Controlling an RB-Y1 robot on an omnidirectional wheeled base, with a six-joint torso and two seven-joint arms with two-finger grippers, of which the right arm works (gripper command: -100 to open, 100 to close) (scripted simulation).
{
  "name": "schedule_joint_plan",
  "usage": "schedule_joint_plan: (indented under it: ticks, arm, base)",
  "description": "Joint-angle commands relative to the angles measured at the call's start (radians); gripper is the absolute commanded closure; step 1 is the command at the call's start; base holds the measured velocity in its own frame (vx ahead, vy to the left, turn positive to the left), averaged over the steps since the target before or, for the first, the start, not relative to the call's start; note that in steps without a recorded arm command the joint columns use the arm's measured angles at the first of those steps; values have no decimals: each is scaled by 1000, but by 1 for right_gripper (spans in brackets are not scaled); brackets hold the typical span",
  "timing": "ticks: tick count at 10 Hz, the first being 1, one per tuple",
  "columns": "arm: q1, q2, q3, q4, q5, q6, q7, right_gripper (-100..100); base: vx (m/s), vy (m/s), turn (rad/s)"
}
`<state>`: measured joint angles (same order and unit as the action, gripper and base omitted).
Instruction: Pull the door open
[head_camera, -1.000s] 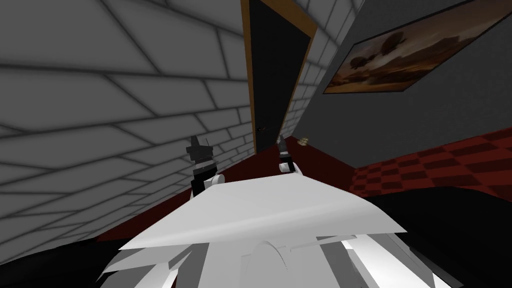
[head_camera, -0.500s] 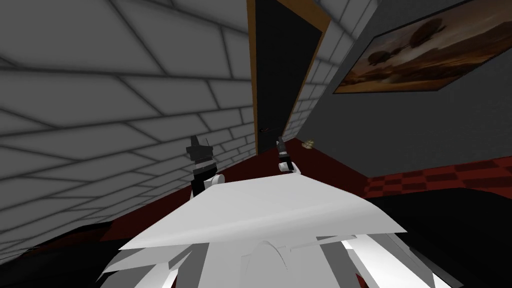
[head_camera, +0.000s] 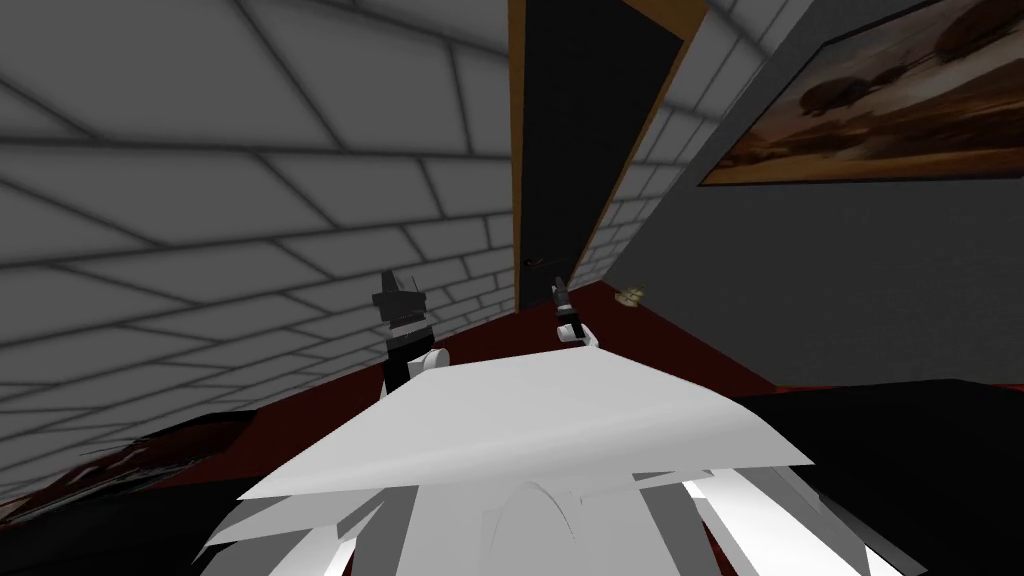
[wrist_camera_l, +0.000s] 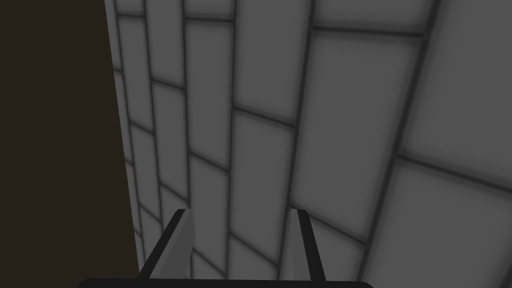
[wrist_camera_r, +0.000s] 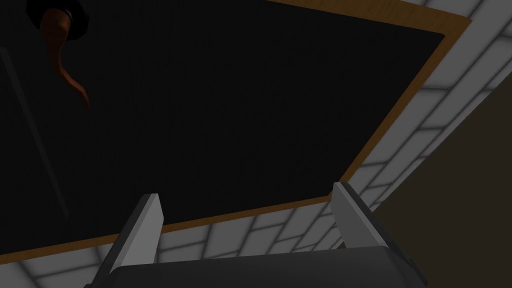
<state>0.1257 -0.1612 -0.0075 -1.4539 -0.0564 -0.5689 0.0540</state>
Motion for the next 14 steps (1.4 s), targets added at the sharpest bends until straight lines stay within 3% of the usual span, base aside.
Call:
schedule_joint_plan:
  ticks: [1,3,14]
  arm:
    - [-21,-6,-2,48,-7,-2,-5,-100]
    - [-34,-11,-3,79,-12,-6,-9,-100]
    - [-166,-56,-15,401,-59,-45,-43,-100]
  base:
    - [72,-94,161]
    - [66,-67,106]
    - [58,-80,154]
